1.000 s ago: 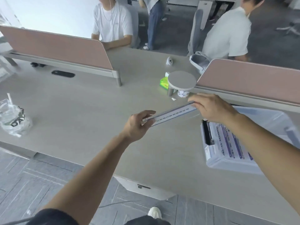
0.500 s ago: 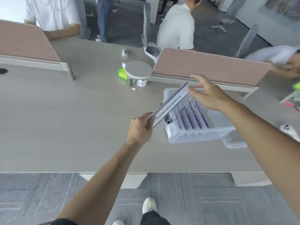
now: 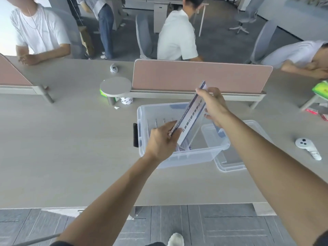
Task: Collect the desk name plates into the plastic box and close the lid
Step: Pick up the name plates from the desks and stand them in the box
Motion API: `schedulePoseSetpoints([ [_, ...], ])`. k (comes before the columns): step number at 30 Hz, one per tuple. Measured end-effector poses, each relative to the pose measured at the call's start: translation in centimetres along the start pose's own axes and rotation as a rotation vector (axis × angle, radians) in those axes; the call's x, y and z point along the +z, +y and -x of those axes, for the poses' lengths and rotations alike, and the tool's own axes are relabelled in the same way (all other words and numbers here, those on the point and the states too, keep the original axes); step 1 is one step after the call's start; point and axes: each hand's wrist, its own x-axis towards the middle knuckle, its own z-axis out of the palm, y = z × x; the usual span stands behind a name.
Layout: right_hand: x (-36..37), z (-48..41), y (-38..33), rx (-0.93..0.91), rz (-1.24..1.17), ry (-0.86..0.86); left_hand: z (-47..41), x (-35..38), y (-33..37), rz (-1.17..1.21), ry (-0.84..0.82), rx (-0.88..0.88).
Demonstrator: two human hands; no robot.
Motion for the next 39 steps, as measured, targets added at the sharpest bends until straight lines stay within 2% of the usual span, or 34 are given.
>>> schedulePoseSetpoints([
  [3,-1.6,-2.0,1.2,-0.003,-0.014,-0.036,-0.5,3.0,1.0,-0.015,0.053,-0.040],
  [6,-2.7,-3.8,2.0,0.020,0.005,-0.137,-1.8,4.9,1.1,-0.183,0.088,0.053],
  [8,-3.2,-5.3,2.4,0.021,-0.003,-0.148,-3.0,5.9,1.0,-0.156,0.041,0.077],
  [12,-3.3,-8.6,2.6,0.070,-0.043,-0.169,-5.4,7.3,0.8,-0.017,-0.136,-0.105],
  [14,-3.1,-9.9,2.3,0.076,-0.041,-0.202,-7.1,7.7,-0.3,0.163,-0.321,-0.272],
  [17,-2.5,-11.8,1.3,0.037,-0.025,-0.273,-8.9,8.2,-1.2,0.666,-0.537,-0.539],
  [19,-1.9,-13.1,0.6,0.001,0.013,-0.334,-9.8,8.7,-1.6,0.831,-0.551,-0.636],
  [21,-1.4,-14.4,0.4,-0.013,0.051,-0.382,-10.5,9.6,-2.3,0.869,-0.536,-0.644],
  [27,-0.6,-17.7,2.5,0.023,0.162,-0.483,-11.4,11.7,-4.1,0.742,-0.514,-0.655],
  [33,-0.8,-20.5,7.2,0.195,0.036,-0.579,-11.7,12.9,-5.2,0.430,-0.625,-0.732],
  [35,-0.8,-21.2,8.8,0.196,0.046,-0.620,-11.4,12.8,-6.0,0.257,-0.551,-0.703],
  [39,-0.1,-22.0,11.6,0.177,0.129,-0.669,-10.3,12.1,-8.8,-0.199,-0.284,-0.688],
])
